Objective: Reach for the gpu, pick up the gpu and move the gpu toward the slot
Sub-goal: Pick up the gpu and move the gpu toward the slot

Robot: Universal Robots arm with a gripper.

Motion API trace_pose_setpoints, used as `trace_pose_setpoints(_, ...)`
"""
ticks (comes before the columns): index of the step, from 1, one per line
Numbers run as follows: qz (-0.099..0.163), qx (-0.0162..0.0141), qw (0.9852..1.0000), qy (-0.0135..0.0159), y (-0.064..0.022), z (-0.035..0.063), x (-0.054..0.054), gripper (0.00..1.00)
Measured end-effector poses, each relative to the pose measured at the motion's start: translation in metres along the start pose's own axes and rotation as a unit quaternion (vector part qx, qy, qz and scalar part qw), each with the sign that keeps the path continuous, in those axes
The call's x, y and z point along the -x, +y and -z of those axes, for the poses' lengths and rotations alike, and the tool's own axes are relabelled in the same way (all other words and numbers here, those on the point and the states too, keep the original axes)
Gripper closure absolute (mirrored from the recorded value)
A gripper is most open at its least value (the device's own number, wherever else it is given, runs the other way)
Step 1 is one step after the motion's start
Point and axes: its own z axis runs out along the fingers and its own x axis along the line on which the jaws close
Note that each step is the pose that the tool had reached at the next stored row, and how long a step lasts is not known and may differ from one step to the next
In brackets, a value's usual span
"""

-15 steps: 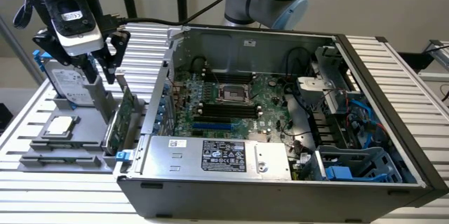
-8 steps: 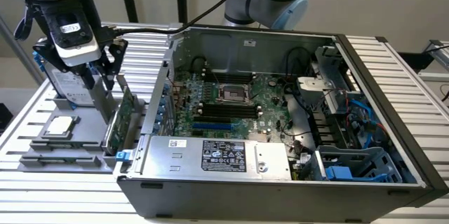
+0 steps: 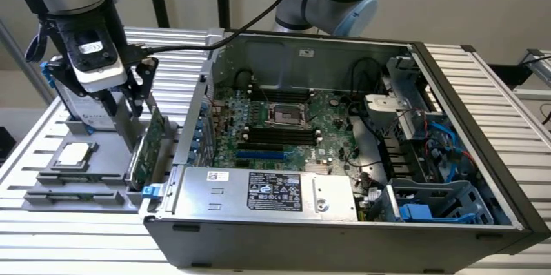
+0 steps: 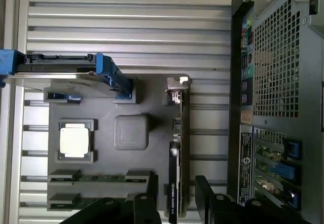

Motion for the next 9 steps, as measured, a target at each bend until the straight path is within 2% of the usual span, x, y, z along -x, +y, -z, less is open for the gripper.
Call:
trace_pose_setpoints(2,0.0,0.0,1.0,0.0,-0.0001,-0.0036,0.0,0.56)
trace_pose_setpoints(3,0.0,0.0001,1.0,-0.0001,-0.0001,-0.0054,0.0,0.5)
trace_pose_setpoints(9,0.0,0.0001,1.0,-0.0003,-0.0005,-0.0164,0.0,0.5)
